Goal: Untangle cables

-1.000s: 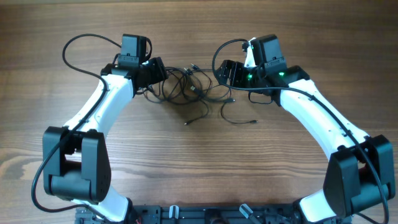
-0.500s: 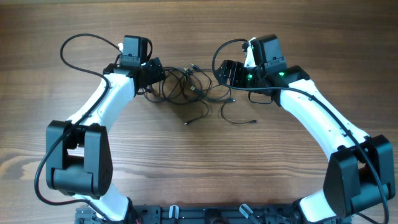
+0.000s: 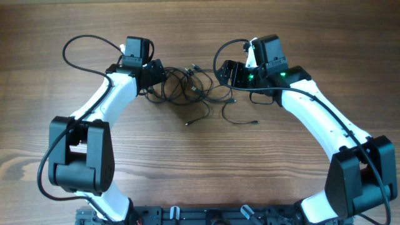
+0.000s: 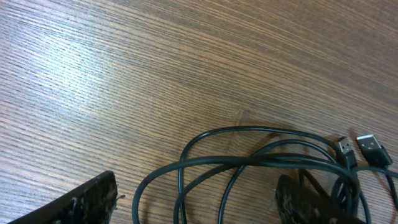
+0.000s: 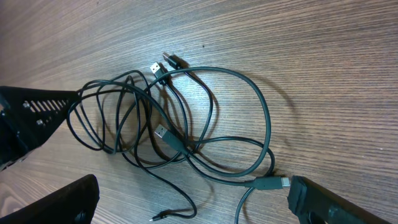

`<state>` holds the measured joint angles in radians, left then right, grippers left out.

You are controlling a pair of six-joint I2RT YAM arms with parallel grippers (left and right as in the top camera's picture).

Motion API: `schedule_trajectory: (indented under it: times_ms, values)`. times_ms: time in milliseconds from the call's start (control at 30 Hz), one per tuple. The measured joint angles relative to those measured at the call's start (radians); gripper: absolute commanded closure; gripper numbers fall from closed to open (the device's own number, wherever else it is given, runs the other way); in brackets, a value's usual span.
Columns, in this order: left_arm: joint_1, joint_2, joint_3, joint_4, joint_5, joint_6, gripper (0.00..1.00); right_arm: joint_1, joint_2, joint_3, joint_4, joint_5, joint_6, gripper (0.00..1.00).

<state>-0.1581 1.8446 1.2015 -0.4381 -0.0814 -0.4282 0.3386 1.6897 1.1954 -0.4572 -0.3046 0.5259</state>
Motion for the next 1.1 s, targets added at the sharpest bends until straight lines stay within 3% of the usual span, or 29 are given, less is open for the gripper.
schedule_trajectory:
  times_ms: [133, 167, 233, 533, 567, 667, 733, 800, 1100]
  values:
    - [0.0, 0.008, 0.0, 0.002, 0.0, 0.0, 0.2, 0.0, 0.0, 0.0, 0.0, 0.0, 0.0, 0.0]
    - [0.001, 0.009, 0.0, 0.001, 0.0, 0.0, 0.33, 0.0, 0.0, 0.0, 0.0, 0.0, 0.0, 0.0]
    - [0.003, 0.009, 0.0, 0.001, 0.0, -0.002, 0.47, 0.0, 0.0, 0.0, 0.0, 0.0, 0.0, 0.0]
    - [0.111, 0.009, 0.0, -0.017, 0.063, 0.003, 0.5, 0.0, 0.0, 0.0, 0.0, 0.0, 0.0, 0.0]
    - [0.126, 0.009, 0.0, -0.02, 0.077, 0.003, 0.54, 0.0, 0.0, 0.0, 0.0, 0.0, 0.0, 0.0]
    - [0.145, 0.009, 0.0, -0.022, 0.101, 0.002, 0.79, 0.0, 0.0, 0.0, 0.0, 0.001, 0.0, 0.0]
    - [0.145, 0.009, 0.0, -0.022, 0.113, 0.024, 0.85, 0.0, 0.0, 0.0, 0.0, 0.003, 0.0, 0.0]
    - [0.144, 0.009, 0.0, -0.022, 0.118, 0.043, 0.96, 0.0, 0.0, 0.0, 0.0, 0.003, 0.0, 0.0]
    - [0.144, 0.008, 0.0, -0.064, 0.126, 0.068, 0.96, 0.0, 0.0, 0.0, 0.048, 0.004, 0.043, 0.0]
